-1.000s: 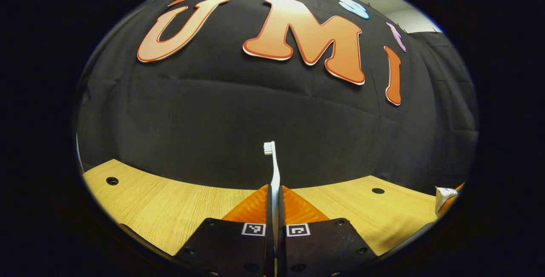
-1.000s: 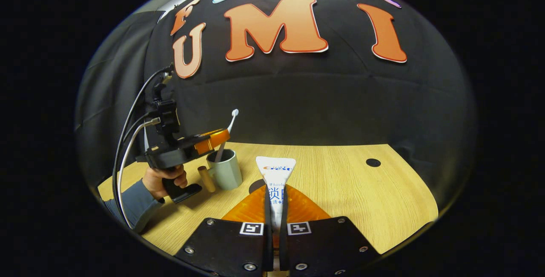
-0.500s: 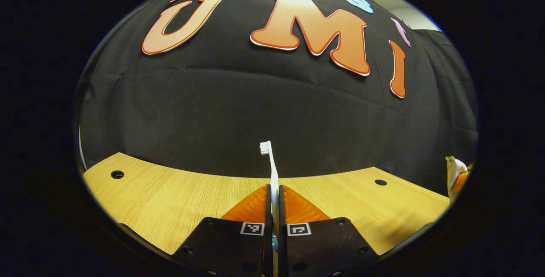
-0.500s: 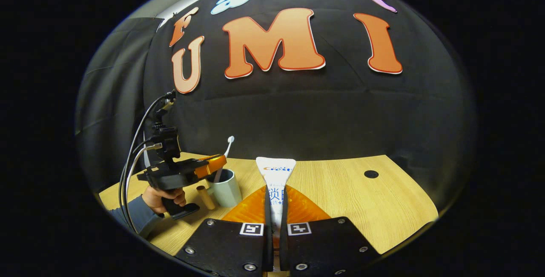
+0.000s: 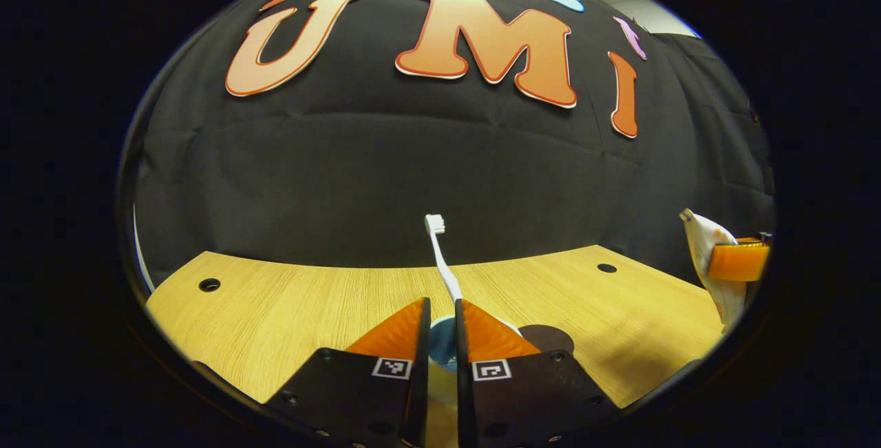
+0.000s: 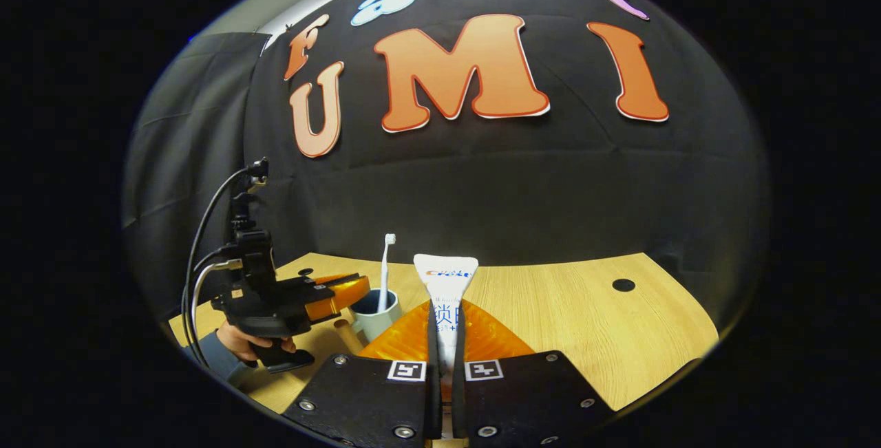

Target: Put the toothbrush and toothpaste on the desktop into the cup, then pick up the cup and place it on the coaster on the desktop.

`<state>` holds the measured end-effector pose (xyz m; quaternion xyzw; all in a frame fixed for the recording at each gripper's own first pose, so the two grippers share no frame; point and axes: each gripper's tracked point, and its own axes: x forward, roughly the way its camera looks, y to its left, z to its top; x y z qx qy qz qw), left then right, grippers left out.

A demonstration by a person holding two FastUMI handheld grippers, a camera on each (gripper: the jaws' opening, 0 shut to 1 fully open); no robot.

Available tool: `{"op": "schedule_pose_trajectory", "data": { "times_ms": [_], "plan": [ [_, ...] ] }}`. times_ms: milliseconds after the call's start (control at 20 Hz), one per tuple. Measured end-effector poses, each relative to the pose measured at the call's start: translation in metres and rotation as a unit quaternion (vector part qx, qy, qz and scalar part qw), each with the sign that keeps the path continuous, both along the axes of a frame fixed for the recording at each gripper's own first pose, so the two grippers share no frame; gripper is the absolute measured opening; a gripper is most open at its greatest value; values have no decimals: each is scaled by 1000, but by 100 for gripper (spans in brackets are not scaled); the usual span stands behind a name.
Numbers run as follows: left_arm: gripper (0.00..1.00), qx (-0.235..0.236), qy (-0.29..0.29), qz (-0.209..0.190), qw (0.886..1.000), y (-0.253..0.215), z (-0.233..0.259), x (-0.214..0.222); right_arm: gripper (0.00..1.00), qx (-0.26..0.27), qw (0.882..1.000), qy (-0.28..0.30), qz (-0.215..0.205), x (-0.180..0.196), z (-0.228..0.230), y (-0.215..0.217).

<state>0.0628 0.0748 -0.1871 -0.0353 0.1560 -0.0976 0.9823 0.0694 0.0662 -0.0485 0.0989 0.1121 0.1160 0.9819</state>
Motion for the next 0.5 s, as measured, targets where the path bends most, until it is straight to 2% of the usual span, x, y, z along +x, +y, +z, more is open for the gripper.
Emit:
{"op": "schedule_pose_trajectory", "data": {
  "times_ms": [50,200,300,350,400,450,500],
  "plan": [
    [22,0,1,-2,1000,2,2,-7,6,2,1000,-6,3,1,3,4],
    [21,9,-3,-6,1000,8,9,-31,6,16,999,-28,12,9,16,17],
    [37,16,0,-12,1000,9,12,-49,6,30,998,-45,18,14,27,24],
    [60,25,15,-18,999,7,10,-58,6,35,998,-53,20,17,31,29],
    [72,41,20,-20,999,7,11,-68,6,37,997,-62,23,20,35,33],
    [88,55,17,-17,998,9,11,-75,6,41,996,-73,22,24,41,35],
    [94,63,14,-17,998,10,12,-84,6,44,995,-82,22,27,45,37]
  ]
}}
